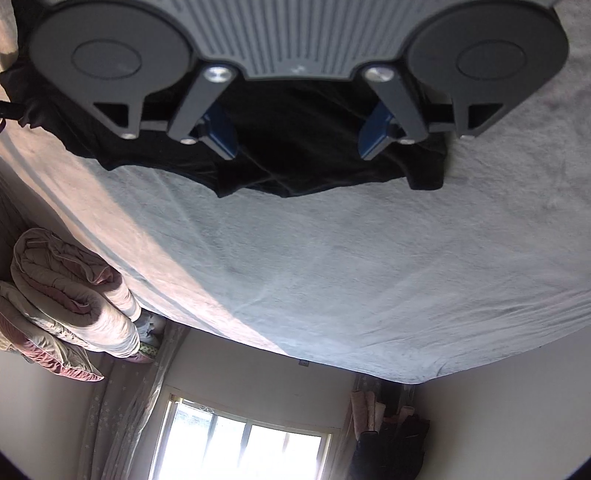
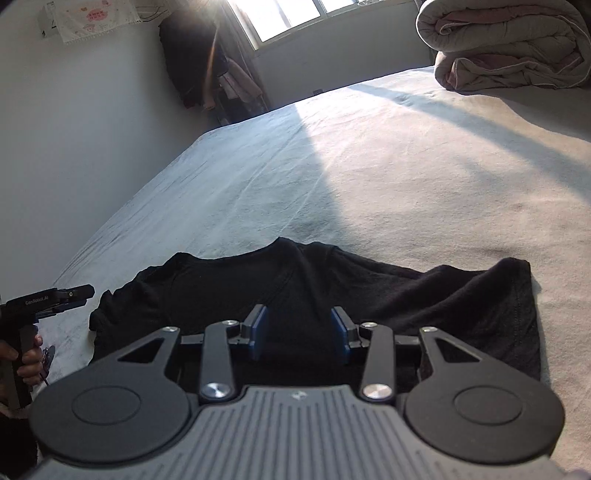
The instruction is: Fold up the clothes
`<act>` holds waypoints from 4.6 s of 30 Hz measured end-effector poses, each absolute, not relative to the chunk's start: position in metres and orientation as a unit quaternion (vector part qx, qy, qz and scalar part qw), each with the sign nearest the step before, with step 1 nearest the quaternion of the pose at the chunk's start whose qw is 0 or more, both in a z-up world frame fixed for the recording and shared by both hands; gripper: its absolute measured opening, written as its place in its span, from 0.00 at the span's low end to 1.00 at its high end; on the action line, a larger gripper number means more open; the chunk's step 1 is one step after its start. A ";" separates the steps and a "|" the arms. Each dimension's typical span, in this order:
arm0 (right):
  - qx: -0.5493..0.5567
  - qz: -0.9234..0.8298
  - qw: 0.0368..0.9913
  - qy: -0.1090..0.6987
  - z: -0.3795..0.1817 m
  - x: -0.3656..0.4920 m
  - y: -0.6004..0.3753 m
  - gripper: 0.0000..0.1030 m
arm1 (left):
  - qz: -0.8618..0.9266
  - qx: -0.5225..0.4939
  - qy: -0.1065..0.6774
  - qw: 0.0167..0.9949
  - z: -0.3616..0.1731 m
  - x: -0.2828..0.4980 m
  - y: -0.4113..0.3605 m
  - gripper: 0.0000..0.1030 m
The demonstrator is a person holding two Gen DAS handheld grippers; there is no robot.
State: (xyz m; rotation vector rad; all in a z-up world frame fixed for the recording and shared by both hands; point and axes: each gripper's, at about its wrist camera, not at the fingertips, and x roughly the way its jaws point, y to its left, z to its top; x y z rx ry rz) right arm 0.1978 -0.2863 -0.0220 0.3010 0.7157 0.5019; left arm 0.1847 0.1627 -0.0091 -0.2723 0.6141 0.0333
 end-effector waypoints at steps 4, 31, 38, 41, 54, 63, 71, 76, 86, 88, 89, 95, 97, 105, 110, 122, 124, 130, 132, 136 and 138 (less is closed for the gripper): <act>0.152 0.296 0.872 0.359 -0.001 0.213 -0.237 0.41 | 0.058 -0.168 0.297 0.938 -0.013 0.179 0.210 0.71; -0.125 0.525 0.783 0.310 -0.035 0.203 0.084 0.40 | 0.073 -0.308 0.308 0.897 -0.064 0.186 0.283 0.30; -0.212 0.515 0.774 0.303 -0.056 0.209 0.112 0.40 | 0.069 -0.337 0.307 0.887 -0.068 0.184 0.290 0.30; -0.212 0.504 0.784 0.295 -0.059 0.213 0.115 0.28 | 0.066 -0.351 0.306 0.883 -0.069 0.183 0.294 0.31; 0.069 0.559 0.722 0.403 -0.029 0.261 0.078 0.03 | 0.057 -0.409 0.285 0.865 -0.073 0.178 0.305 0.35; -0.006 0.541 0.718 0.439 -0.052 0.246 0.098 0.18 | 0.062 -0.395 0.287 0.870 -0.074 0.180 0.301 0.35; -0.016 0.410 0.849 0.332 -0.018 0.270 0.042 0.49 | 0.061 -0.354 0.256 0.897 -0.081 0.187 0.291 0.34; -0.058 0.307 0.899 0.306 -0.042 0.296 0.029 0.49 | 0.075 -0.302 0.243 0.919 -0.083 0.195 0.277 0.34; -0.062 0.291 0.911 0.285 -0.075 0.302 0.023 0.41 | 0.081 -0.290 0.248 0.921 -0.083 0.212 0.278 0.33; -0.051 0.298 0.909 0.286 -0.077 0.304 0.019 0.41 | 0.084 -0.279 0.255 0.922 -0.081 0.216 0.276 0.33; -0.044 0.301 0.908 0.287 -0.076 0.304 0.017 0.40 | 0.086 -0.267 0.262 0.923 -0.080 0.219 0.275 0.33; -0.046 0.306 0.906 0.289 -0.075 0.303 0.018 0.10 | 0.098 -0.159 0.286 0.940 -0.072 0.233 0.257 0.02; -0.050 0.304 0.908 0.283 -0.073 0.301 0.020 0.03 | 0.102 -0.127 0.288 0.944 -0.070 0.236 0.253 0.02; -0.092 0.253 0.931 0.246 -0.072 0.295 0.028 0.03 | 0.126 -0.150 0.248 0.949 -0.067 0.238 0.271 0.02; -0.119 0.239 0.930 0.252 -0.075 0.295 0.035 0.04 | 0.119 -0.170 0.270 0.940 -0.070 0.242 0.275 0.09; -0.031 0.423 0.856 0.294 -0.047 0.276 0.030 0.34 | 0.071 -0.188 0.312 0.928 -0.038 0.214 0.283 0.26; -0.034 0.431 0.851 0.299 -0.050 0.274 0.037 0.34 | 0.052 -0.163 0.327 0.929 -0.039 0.214 0.279 0.26; -0.059 0.410 0.855 0.312 -0.062 0.274 0.050 0.34 | -0.019 -0.086 0.373 0.924 -0.052 0.212 0.262 0.29; -0.058 0.409 0.856 0.311 -0.062 0.274 0.050 0.35 | -0.024 -0.036 0.385 0.922 -0.059 0.212 0.253 0.29; -0.062 0.409 0.856 0.309 -0.064 0.273 0.050 0.35 | -0.025 0.050 0.392 0.918 -0.057 0.204 0.236 0.31; -0.056 0.410 0.856 0.311 -0.063 0.275 0.048 0.35 | -0.019 0.071 0.400 0.914 -0.054 0.199 0.238 0.37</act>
